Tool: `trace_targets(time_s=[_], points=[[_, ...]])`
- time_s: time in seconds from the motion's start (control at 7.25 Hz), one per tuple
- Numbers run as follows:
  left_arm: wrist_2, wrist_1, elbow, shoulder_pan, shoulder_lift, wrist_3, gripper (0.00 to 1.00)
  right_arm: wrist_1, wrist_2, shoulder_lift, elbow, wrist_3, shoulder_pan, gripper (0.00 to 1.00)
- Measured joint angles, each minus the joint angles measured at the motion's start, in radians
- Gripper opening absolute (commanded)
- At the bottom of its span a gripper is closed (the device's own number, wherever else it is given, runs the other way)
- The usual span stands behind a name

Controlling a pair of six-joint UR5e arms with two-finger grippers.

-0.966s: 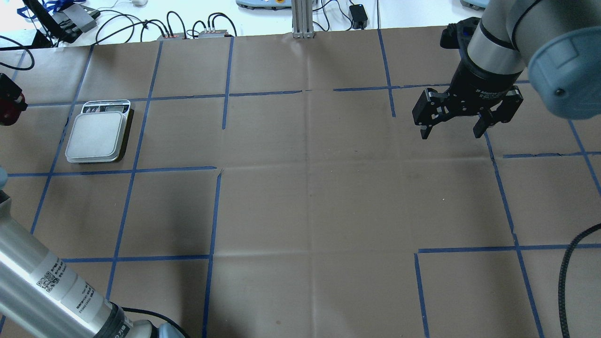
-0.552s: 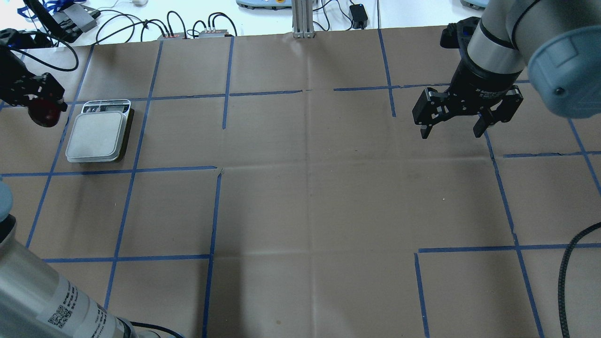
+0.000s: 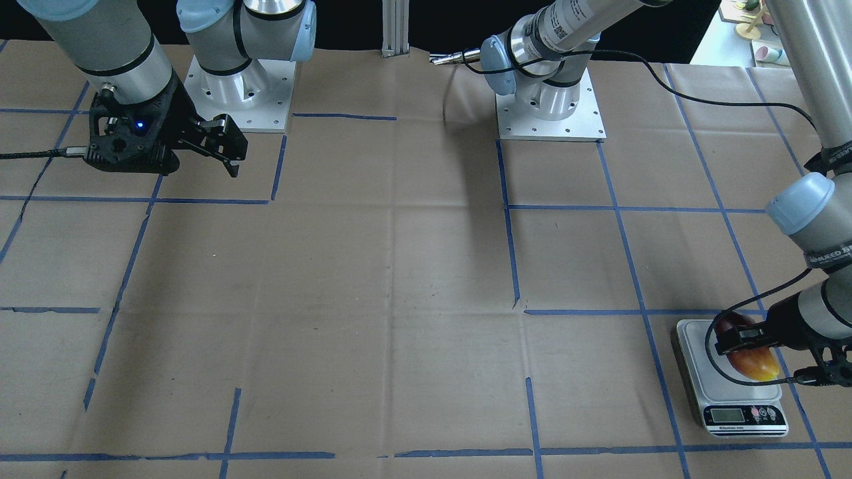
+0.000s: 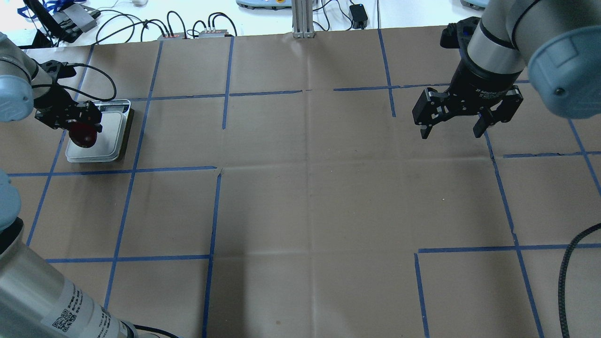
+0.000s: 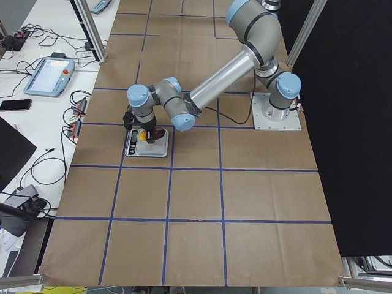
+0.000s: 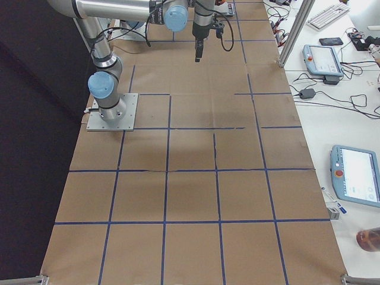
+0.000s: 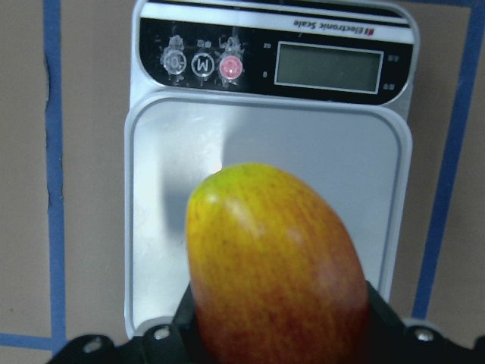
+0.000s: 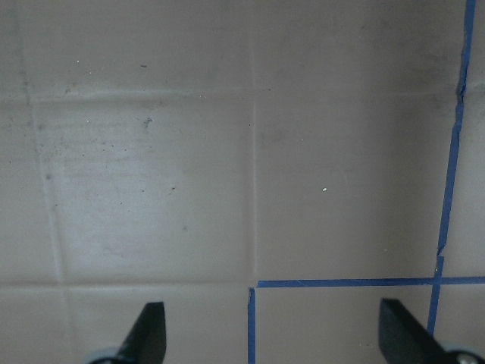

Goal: Weigh mango
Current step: 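Lift the mango with the left gripper and carry it over the scale, then lower the mango onto the scale pan and open the left gripper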

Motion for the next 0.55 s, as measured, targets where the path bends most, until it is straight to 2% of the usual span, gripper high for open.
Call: trace_targets(time_s=[0.14, 0.55], points=[[-0.003, 0.029, 0.000, 0.000, -0.012, 0.000, 0.99, 0.000, 0.000, 0.000, 0.000, 0.000, 0.000, 1.00], [-0.008, 0.077, 0.056, -0.007, -0.019, -0.001, 1.00, 0.000, 0.000, 0.000, 0.000, 0.000, 0.000, 1.00]])
